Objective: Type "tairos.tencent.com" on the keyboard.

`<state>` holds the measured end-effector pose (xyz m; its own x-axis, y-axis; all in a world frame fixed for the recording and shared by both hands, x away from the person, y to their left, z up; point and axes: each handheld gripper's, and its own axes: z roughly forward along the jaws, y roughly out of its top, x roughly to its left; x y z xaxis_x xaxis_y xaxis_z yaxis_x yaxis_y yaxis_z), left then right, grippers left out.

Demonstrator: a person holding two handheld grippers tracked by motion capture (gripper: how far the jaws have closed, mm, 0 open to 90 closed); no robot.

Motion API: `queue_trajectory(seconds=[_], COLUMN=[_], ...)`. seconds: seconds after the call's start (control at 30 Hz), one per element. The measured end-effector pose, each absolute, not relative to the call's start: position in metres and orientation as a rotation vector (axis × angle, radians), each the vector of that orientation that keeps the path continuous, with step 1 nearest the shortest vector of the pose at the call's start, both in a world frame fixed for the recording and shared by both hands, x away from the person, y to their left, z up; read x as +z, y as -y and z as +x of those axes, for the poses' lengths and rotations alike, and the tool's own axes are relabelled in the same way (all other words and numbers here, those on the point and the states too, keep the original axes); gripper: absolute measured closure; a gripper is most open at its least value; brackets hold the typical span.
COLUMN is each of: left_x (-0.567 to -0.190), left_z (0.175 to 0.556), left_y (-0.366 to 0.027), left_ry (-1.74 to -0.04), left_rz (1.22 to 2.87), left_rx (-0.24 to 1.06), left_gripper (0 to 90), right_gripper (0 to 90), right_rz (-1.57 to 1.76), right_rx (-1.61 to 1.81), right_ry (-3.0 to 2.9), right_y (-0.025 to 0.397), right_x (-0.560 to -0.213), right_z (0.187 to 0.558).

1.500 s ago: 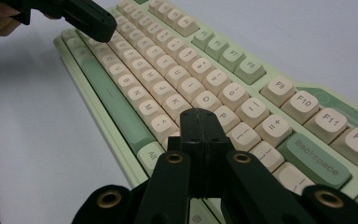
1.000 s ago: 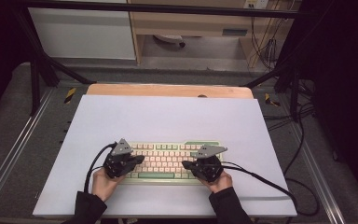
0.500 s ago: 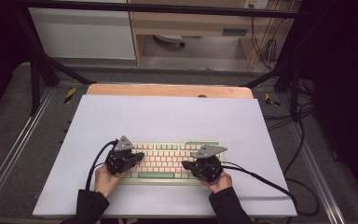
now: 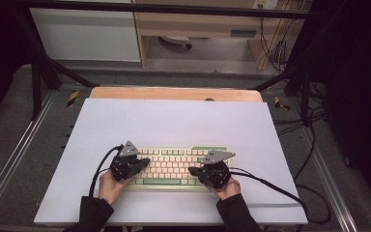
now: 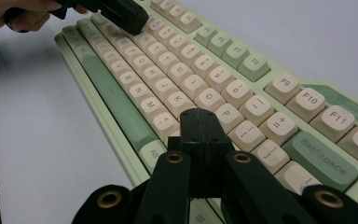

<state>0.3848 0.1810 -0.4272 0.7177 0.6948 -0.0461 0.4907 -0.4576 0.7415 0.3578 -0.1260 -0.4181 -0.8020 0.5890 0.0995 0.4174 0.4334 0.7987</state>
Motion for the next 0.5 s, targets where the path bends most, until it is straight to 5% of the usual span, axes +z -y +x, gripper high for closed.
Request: queue_trajectory(seconds=[0.5], left_x=[-0.417], left_z=[0.373], left_y=[-0.186], left_ry=[-0.857], left_rz=[2.124], left_rx=[0.339], left_gripper=[90.0], right_gripper=[90.0], right_rz=[0.88], right_rx=[1.331], right_ry=[-2.482], right_y=[0.125], right_x=[-0.416], right_z=[0.358])
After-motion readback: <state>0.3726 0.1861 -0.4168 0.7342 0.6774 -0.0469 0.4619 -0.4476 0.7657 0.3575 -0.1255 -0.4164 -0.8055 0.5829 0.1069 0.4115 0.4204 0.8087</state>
